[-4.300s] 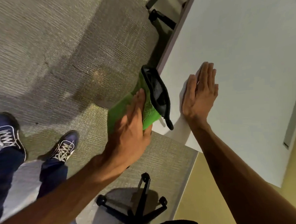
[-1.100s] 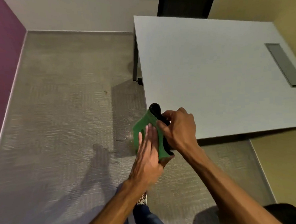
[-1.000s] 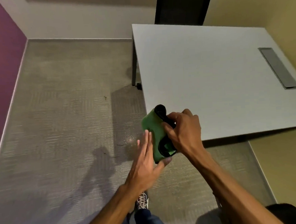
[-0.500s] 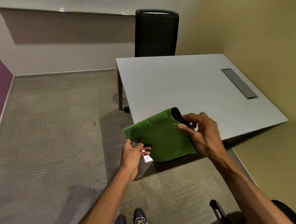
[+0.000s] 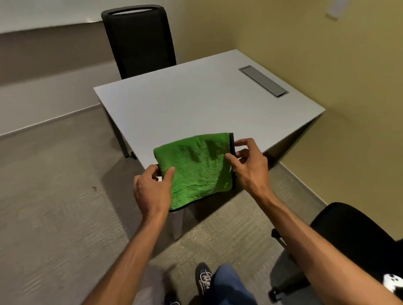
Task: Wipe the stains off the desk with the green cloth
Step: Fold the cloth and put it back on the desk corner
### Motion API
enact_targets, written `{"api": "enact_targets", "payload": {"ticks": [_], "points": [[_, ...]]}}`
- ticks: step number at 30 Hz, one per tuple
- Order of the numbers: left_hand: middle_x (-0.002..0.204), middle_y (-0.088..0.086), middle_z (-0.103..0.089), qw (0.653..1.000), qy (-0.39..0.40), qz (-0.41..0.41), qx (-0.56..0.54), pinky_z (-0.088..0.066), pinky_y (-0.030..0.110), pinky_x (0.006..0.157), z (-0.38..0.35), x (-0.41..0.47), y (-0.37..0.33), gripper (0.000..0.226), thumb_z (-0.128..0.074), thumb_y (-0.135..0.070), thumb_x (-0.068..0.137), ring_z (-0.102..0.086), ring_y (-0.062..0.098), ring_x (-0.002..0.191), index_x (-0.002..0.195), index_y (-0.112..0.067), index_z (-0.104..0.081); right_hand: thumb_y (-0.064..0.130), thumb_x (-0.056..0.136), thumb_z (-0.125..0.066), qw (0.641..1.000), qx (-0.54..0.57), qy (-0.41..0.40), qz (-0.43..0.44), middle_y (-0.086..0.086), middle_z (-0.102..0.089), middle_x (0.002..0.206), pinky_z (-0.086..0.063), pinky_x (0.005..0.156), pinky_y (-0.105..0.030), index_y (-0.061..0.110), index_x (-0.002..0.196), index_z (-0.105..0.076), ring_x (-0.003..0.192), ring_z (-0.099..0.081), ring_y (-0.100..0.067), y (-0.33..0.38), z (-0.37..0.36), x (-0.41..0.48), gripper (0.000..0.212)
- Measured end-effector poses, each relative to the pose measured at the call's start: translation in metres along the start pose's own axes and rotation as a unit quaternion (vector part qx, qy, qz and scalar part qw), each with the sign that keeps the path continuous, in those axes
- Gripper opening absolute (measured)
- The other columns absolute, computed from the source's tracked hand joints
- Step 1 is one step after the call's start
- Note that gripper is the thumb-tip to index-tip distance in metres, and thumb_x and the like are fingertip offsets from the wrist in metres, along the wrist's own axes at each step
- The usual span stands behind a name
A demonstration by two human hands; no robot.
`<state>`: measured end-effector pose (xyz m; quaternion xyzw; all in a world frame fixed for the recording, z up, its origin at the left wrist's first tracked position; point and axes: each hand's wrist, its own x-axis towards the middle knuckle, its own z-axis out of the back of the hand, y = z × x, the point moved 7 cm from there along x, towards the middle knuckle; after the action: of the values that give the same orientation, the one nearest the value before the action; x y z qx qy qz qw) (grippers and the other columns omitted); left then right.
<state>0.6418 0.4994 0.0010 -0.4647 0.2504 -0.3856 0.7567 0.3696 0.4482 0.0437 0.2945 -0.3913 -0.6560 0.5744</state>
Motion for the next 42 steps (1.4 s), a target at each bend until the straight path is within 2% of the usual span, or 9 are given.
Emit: {"api": "enact_targets", "payload": {"ticks": [2,4,9,18,25,28,34,37,42], "points": [[0.079,-0.003,-0.07,1.0,0.001,-0.027,0.012,-0.048,0.025,0.063,-0.011,-0.005,-0.014,0.02,-0.079,-0.038,0.08,-0.065,0.019,0.076,0.086,-0.02,-0.072,0.032,0.091,-0.076,0.999,0.012,-0.026,-0.022,0.004,-0.072,0.088,-0.066,0.07,-0.044,0.036,0.112,-0.052,0.077,-0.074,-0.014,-0.017,0.013,-0.001,0.031],[0.075,-0.007,-0.07,0.999,0.003,-0.048,0.015,-0.039,0.016,0.056,-0.025,-0.009,-0.03,0.018,-0.081,-0.035,0.078,-0.061,0.008,0.065,0.086,-0.021,-0.073,0.034,0.091,-0.076,0.998,0.009,-0.045,-0.035,0.002,-0.072,0.088,-0.065,0.074,-0.049,0.034,0.113,-0.052,0.08,-0.074,-0.017,-0.031,0.027,0.002,0.032],[0.087,-0.005,-0.075,0.995,0.023,-0.089,0.036,-0.051,0.028,0.074,-0.07,-0.008,-0.062,0.025,-0.081,-0.035,0.077,-0.068,0.018,0.079,0.094,-0.019,-0.073,0.036,0.089,-0.076,0.996,0.007,-0.078,-0.04,0.005,-0.069,0.078,-0.062,0.076,-0.053,0.031,0.111,-0.054,0.076,-0.071,-0.018,-0.057,0.06,0.021,0.032],[0.091,-0.002,-0.074,0.983,0.052,-0.164,0.056,-0.056,0.039,0.076,-0.205,-0.011,-0.146,0.021,-0.076,-0.031,0.081,-0.069,0.022,0.079,0.097,-0.019,-0.071,0.033,0.089,-0.076,0.989,0.004,-0.139,-0.047,0.006,-0.067,0.077,-0.061,0.075,-0.052,0.026,0.111,-0.055,0.075,-0.069,-0.019,-0.115,0.154,0.101,0.031],[0.095,0.0,-0.076,0.982,0.068,-0.17,0.051,-0.054,0.03,0.078,-0.307,-0.018,-0.195,0.022,-0.068,-0.024,0.082,-0.07,0.017,0.079,0.103,-0.019,-0.072,0.034,0.091,-0.075,0.985,-0.061,-0.159,-0.029,0.003,-0.066,0.084,-0.059,0.078,-0.049,0.022,0.114,-0.056,0.082,-0.066,-0.022,-0.15,0.223,0.172,0.032],[0.093,-0.001,-0.075,0.98,0.085,-0.176,0.033,-0.057,0.034,0.079,-0.347,-0.023,-0.218,0.022,-0.07,-0.023,0.082,-0.069,0.017,0.076,0.104,-0.018,-0.07,0.034,0.093,-0.073,0.978,-0.103,-0.179,-0.024,0.003,-0.063,0.091,-0.058,0.08,-0.047,0.021,0.119,-0.056,0.085,-0.063,-0.019,-0.165,0.248,0.198,0.033],[0.088,-0.001,-0.073,0.975,0.105,-0.193,0.015,-0.058,0.041,0.078,-0.424,-0.011,-0.263,0.024,-0.073,-0.021,0.082,-0.069,0.018,0.073,0.104,-0.015,-0.069,0.036,0.097,-0.068,0.97,-0.137,-0.199,-0.006,0.002,-0.066,0.094,-0.057,0.077,-0.042,0.022,0.124,-0.054,0.082,-0.063,-0.02,-0.194,0.275,0.26,0.034],[0.087,-0.001,-0.073,0.974,0.119,-0.194,0.015,-0.058,0.041,0.079,-0.467,0.003,-0.278,0.023,-0.074,-0.02,0.081,-0.068,0.017,0.071,0.103,-0.014,-0.07,0.039,0.095,-0.069,0.972,-0.139,-0.188,-0.019,-0.001,-0.07,0.104,-0.058,0.083,-0.044,0.026,0.129,-0.049,0.091,-0.068,-0.022,-0.214,0.279,0.297,0.042],[0.085,-0.001,-0.073,0.971,0.147,-0.19,0.012,-0.058,0.04,0.079,-0.549,0.037,-0.299,0.023,-0.074,-0.022,0.081,-0.068,0.018,0.07,0.103,-0.014,-0.07,0.022,0.087,-0.069,0.971,-0.161,-0.174,-0.041,-0.003,-0.068,0.104,-0.056,0.087,-0.049,0.023,0.132,-0.047,0.092,-0.063,-0.025,-0.247,0.286,0.373,0.05]]}}
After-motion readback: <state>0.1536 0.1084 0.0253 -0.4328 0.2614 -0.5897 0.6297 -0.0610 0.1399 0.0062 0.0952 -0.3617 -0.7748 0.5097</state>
